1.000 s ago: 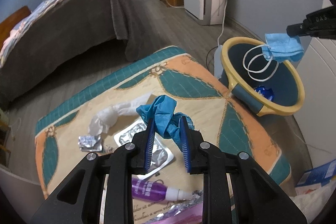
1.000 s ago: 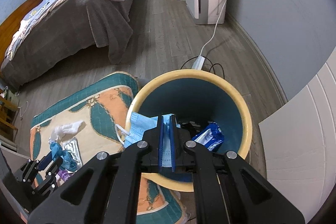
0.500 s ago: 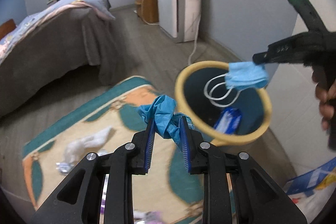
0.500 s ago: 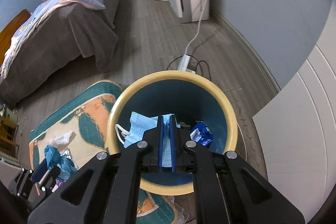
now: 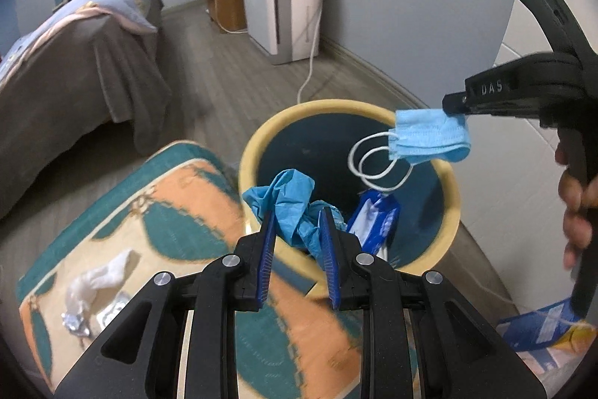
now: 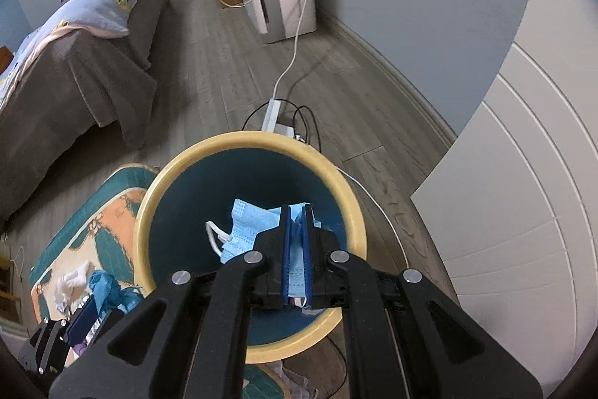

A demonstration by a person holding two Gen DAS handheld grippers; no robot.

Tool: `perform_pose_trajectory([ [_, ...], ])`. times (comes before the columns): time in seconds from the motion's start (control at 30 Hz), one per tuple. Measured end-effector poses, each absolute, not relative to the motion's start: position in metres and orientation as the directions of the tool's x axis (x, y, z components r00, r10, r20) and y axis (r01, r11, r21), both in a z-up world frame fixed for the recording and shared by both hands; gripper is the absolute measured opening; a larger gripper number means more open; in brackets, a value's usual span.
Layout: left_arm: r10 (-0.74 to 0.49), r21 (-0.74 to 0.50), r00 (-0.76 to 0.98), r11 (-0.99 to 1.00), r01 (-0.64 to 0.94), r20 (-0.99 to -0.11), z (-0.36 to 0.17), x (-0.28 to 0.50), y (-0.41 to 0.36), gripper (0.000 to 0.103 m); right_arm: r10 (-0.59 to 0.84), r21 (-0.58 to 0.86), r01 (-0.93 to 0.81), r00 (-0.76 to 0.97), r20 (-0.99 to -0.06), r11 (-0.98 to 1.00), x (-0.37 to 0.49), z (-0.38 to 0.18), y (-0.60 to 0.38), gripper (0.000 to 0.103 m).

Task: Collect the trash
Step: 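Carry the mask with the right gripper while the left carries the glove over the wastebasket, then open the right gripper to drop the mask while the left drops the glove into the wastebasket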

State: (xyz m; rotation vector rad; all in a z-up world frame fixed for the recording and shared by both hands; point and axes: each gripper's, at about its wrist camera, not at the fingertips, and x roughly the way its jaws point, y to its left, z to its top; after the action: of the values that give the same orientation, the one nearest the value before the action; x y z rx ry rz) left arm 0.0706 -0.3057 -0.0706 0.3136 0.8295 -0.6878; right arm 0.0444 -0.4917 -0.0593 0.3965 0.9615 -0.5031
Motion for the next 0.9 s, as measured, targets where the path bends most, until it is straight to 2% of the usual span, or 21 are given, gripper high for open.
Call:
perform_pose_trajectory([
  [0.4,-0.479,0.003,0.502,0.722,0.692,-0.72,-0.055,0.077,-0.342,0.025,-0.308,0.083,0.593,0.527,-0.792,0.801,0.036,-0.044,-0.501,0.005],
  [0.47,-0.484,0.0,0.505,0.722,0.692,-0.714,-0.053,0.078,-0.343,0.028,-0.317,0.083,0.598,0.531,-0.786,0.797,0.036,-0.043,-0.501,0.006],
  [0.5,-0.487,-0.003,0.505,0.722,0.692,-0.713,-0.053,0.078,-0.344,0.03,-0.315,0.088,0.598,0.535,-0.784,0.796,0.036,-0.043,-0.5,0.007],
  [0.57,-0.492,-0.005,0.51,0.723,0.691,-0.706,-0.052,0.077,-0.343,0.044,-0.312,0.09,0.595,0.537,-0.784,0.799,0.037,-0.043,-0.5,0.007],
  [0.6,-0.487,0.003,0.52,0.728,0.686,-0.702,-0.052,0.076,-0.344,0.056,-0.308,0.088,0.589,0.537,-0.786,0.803,0.037,-0.044,-0.499,0.009],
  [0.67,-0.484,0.011,0.527,0.729,0.684,-0.698,-0.052,0.075,-0.342,0.062,-0.303,0.081,0.581,0.532,-0.79,0.81,0.039,-0.046,-0.497,0.02],
  [0.73,-0.467,0.029,0.533,0.732,0.681,-0.705,-0.054,0.074,-0.339,0.065,-0.303,0.075,0.579,0.527,-0.794,0.812,0.04,-0.047,-0.495,0.052],
  [0.77,-0.463,0.035,0.536,0.733,0.68,-0.706,-0.054,0.074,-0.338,0.066,-0.303,0.073,0.578,0.527,-0.794,0.813,0.04,-0.047,-0.494,0.06],
  [0.8,-0.459,0.038,0.539,0.736,0.676,-0.707,-0.054,0.074,-0.335,0.076,-0.31,0.068,0.578,0.529,-0.79,0.813,0.04,-0.046,-0.493,0.071],
  [0.83,-0.45,0.04,0.548,0.746,0.665,-0.705,-0.054,0.074,-0.329,0.091,-0.319,0.062,0.581,0.53,-0.786,0.812,0.04,-0.045,-0.493,0.081],
  [0.9,-0.444,0.04,0.565,0.761,0.648,-0.696,-0.052,0.074,-0.321,0.093,-0.325,0.059,0.583,0.531,-0.782,0.81,0.041,-0.043,-0.491,0.092],
])
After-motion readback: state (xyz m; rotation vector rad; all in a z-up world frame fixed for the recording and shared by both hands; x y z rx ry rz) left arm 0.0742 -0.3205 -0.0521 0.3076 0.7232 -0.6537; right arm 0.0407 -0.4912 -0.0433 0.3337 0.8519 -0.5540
